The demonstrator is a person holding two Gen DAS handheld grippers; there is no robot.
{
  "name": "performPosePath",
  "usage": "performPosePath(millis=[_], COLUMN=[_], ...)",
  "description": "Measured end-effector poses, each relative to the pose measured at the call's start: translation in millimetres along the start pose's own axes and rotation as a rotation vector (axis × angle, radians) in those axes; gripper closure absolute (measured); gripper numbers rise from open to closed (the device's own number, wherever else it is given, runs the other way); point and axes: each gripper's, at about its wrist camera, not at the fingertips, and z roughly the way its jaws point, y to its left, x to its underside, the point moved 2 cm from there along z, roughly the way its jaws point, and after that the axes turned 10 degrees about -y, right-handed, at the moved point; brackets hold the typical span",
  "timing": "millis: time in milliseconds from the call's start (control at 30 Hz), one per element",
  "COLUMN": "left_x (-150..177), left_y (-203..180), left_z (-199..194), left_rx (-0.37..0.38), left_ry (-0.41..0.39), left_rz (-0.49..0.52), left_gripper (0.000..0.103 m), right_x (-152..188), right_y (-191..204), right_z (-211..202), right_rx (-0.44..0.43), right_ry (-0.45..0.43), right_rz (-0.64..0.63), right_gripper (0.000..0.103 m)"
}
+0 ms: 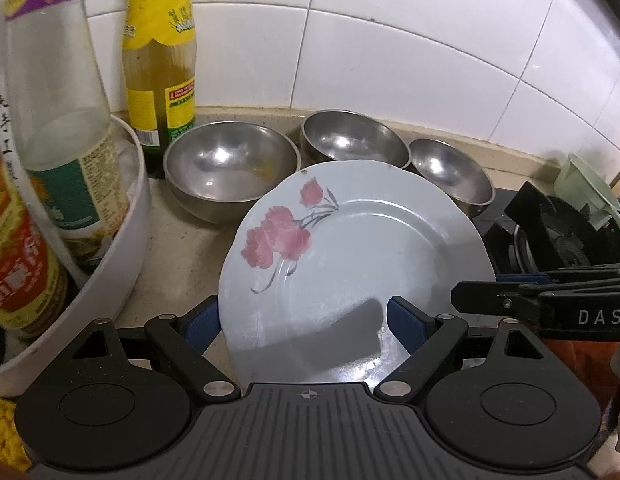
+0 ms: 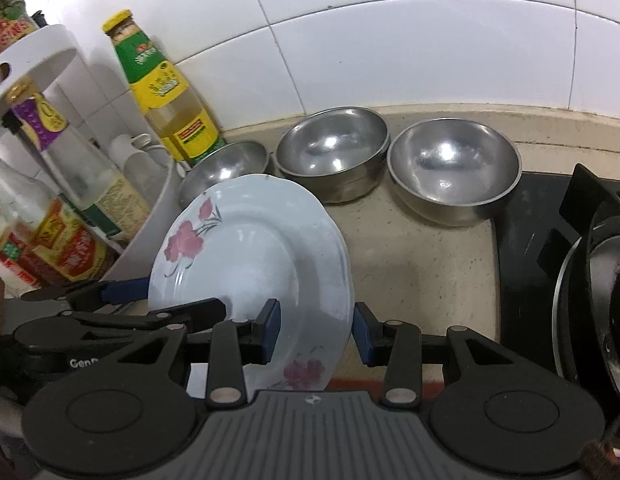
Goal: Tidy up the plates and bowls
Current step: 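Carry the pink-flower plate back over the red towel with both tools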
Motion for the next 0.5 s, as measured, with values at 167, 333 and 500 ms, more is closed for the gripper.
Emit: performPosePath(millis=[167,333,500], left_x=[9,33,57], left_y=[0,-3,-4], left_z=[-20,-38,-55], left_rx=[0.006,0.006,0.005], left_ry=[-0.004,0.036,0.07], left_rz=[0.001,-0.004,-0.009], left_gripper=[0.012,0.012,0.012], right_x=[7,26,50], right_y=[9,14,14], right_z=[-21,-38,-53], right_rx=[-0.022,-0.04,-0.053], right_ry=[0.006,0.043,0.088], right_rz=[-0.002,-0.011,0.0], right_gripper=[0.066,0.066,0.066])
